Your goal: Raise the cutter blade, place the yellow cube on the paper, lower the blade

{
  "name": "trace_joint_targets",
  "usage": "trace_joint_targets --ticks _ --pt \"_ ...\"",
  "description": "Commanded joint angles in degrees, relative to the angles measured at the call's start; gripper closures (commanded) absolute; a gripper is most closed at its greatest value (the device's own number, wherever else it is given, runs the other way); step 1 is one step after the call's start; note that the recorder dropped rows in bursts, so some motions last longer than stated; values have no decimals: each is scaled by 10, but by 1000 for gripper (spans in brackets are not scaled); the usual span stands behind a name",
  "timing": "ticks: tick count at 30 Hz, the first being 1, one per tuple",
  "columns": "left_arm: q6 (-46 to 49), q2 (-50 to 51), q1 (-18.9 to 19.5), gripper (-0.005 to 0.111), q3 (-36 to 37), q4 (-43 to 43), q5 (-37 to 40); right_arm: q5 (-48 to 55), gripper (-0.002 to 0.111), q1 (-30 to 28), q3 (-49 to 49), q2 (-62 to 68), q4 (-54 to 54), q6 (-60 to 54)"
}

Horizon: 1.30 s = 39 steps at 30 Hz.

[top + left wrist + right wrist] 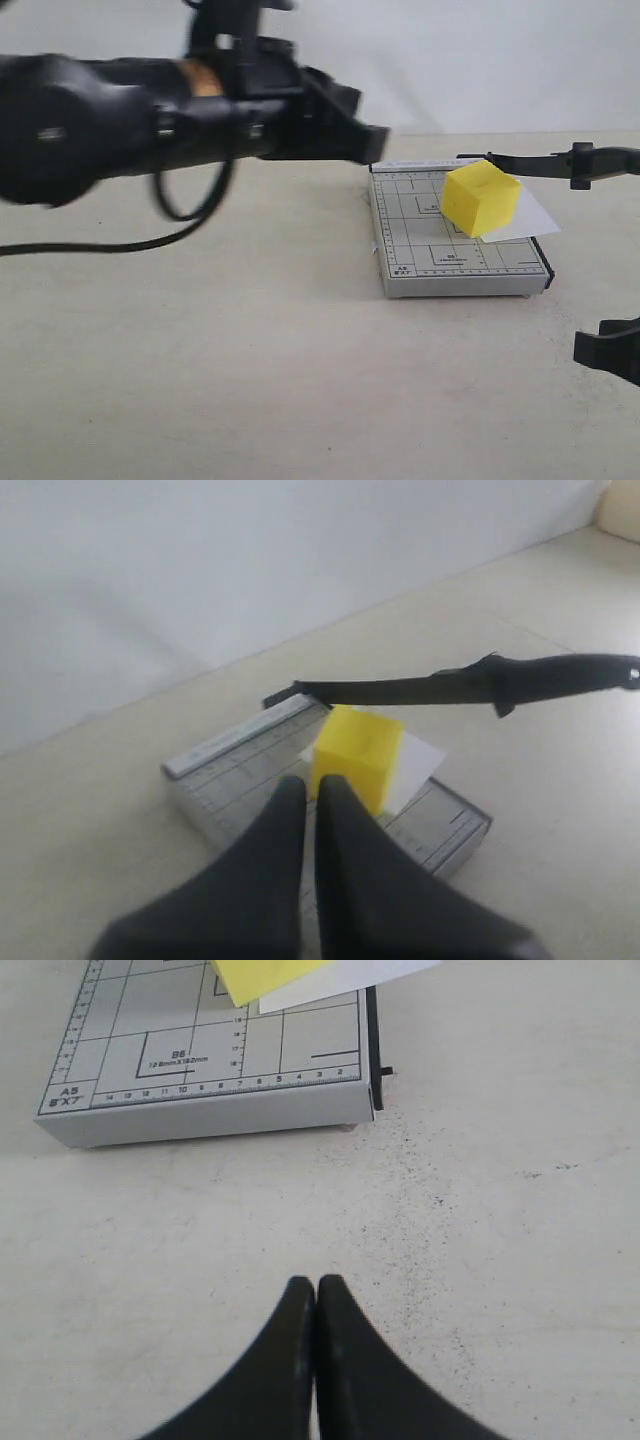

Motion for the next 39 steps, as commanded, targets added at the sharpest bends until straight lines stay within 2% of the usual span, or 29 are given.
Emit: trace_joint_targets --ticks 1,5,9,14,16,21,27,33,36,39 --pt "91 -190 65 102 130 4 71 1 108 -2 0 0 -1 -1" --pt "115 -352 151 102 193 6 176 1 108 -2 0 0 -1 -1" --pt "123 -516 241 102 253 6 224 1 108 -2 0 0 -1 -1" --pt "77 -693 306 102 325 6 280 1 108 -2 0 0 -1 3" --pt "46 -742 320 102 357 10 271 -5 108 -2 0 0 0 3" --pt "36 -817 347 102 434 86 163 -25 108 -2 0 0 -1 3" --pt "17 -822 359 102 524 93 180 -90 108 -2 0 0 -7 3" --pt "8 -822 359 102 550 96 210 -213 108 -2 -24 -54 -143 14" --pt "8 -822 359 102 550 97 213 -205 108 -2 -61 -120 -153 21" --pt "8 -822 359 102 550 112 224 -137 108 -2 -131 -175 -146 17"
